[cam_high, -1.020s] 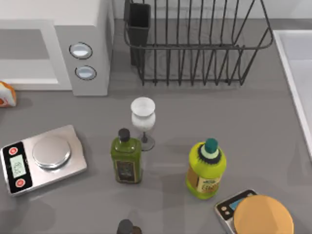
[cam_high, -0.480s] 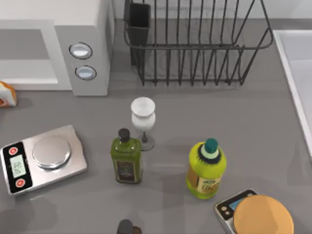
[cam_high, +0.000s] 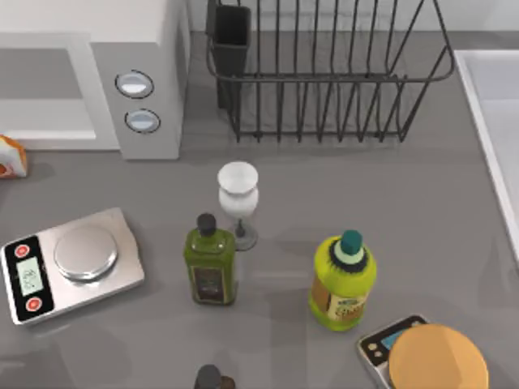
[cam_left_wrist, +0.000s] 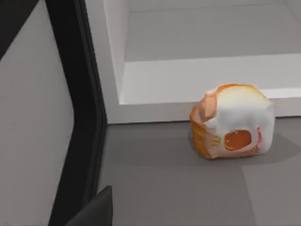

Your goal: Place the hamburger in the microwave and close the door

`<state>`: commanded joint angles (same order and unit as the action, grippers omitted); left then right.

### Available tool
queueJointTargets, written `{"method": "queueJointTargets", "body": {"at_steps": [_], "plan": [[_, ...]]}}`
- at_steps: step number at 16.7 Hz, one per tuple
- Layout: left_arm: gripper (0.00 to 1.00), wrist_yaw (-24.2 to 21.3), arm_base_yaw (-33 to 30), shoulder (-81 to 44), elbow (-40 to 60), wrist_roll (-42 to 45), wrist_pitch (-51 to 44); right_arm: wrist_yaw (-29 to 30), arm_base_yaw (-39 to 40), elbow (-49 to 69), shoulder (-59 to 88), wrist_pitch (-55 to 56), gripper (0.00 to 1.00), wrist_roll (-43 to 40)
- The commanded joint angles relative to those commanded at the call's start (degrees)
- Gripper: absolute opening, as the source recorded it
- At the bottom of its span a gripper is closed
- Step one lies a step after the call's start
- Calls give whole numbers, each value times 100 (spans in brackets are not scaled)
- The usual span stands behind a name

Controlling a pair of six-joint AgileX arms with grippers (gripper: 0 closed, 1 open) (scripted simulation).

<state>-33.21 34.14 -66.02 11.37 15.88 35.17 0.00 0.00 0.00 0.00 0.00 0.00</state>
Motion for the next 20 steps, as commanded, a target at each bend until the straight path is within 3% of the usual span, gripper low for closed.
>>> {"method": "queueJointTargets", "body": {"at_steps": [9, 20], "plan": [[100, -156, 96, 1560, 550, -68, -2542, 0, 0, 0, 0, 0, 100, 0], [100, -38, 71, 1852, 554, -112, -2839, 0, 0, 0, 0, 0, 100, 0]]}}
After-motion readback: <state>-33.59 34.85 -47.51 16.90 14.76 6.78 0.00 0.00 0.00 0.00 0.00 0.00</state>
